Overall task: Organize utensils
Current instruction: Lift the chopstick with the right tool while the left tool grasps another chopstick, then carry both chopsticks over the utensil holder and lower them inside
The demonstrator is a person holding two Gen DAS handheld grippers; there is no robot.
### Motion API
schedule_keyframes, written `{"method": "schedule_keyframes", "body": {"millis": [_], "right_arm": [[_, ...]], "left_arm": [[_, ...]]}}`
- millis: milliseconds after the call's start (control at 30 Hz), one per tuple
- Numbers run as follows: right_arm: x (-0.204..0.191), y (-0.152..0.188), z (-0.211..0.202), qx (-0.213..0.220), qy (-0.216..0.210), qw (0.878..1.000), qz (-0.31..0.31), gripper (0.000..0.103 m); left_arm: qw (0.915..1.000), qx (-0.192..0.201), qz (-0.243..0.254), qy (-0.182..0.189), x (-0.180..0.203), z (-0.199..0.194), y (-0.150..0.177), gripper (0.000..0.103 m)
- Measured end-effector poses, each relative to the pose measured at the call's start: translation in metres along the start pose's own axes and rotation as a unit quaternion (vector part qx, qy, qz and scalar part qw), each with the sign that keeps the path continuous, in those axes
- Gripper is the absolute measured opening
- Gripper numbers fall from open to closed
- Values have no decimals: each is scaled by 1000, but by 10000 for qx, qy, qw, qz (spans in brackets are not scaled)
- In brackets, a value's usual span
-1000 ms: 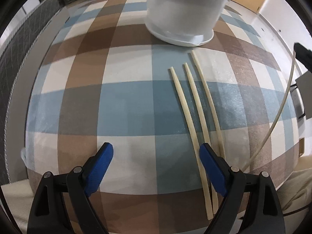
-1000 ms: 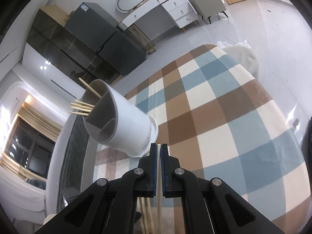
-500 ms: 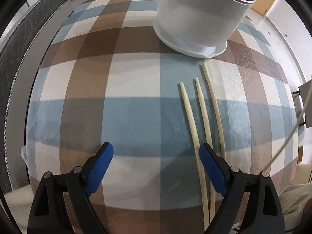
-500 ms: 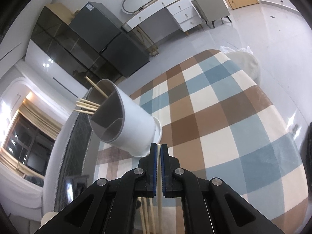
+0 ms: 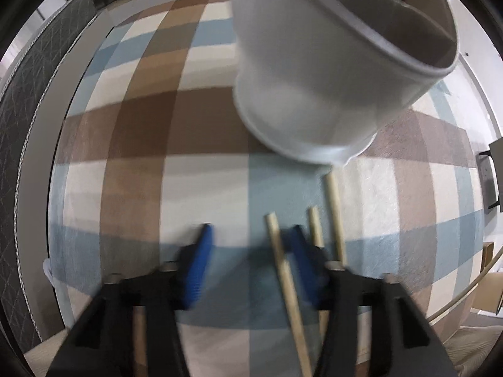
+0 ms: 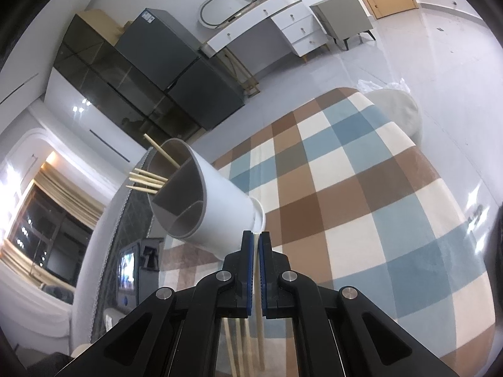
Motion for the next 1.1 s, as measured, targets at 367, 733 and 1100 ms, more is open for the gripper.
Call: {"method": "schedule_keyframes", "body": {"millis": [367, 733, 1100], "right_arm": [[-10, 3, 0, -2, 82, 9996, -273, 3], [-69, 25, -45, 605, 317, 9860, -1521, 3], [-102, 40, -56, 773, 569, 9762, -1946, 2]], "left_arm": [[9898, 1072, 222, 907, 15, -54, -7, 0], [9592, 2320, 99, 1615, -12, -137, 56, 0], [9496, 2533, 155, 1841, -36, -159, 69, 0]]}}
Point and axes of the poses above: each gripper's, at about its wrist camera, not at the fingertips, and z roughly the way its jaws point, x to its right, y to its underside, the point moved 1 cm from there along z, roughly the way its jaws point, and after that the axes turned 12 degrees about -z, right-handed, at the moved point
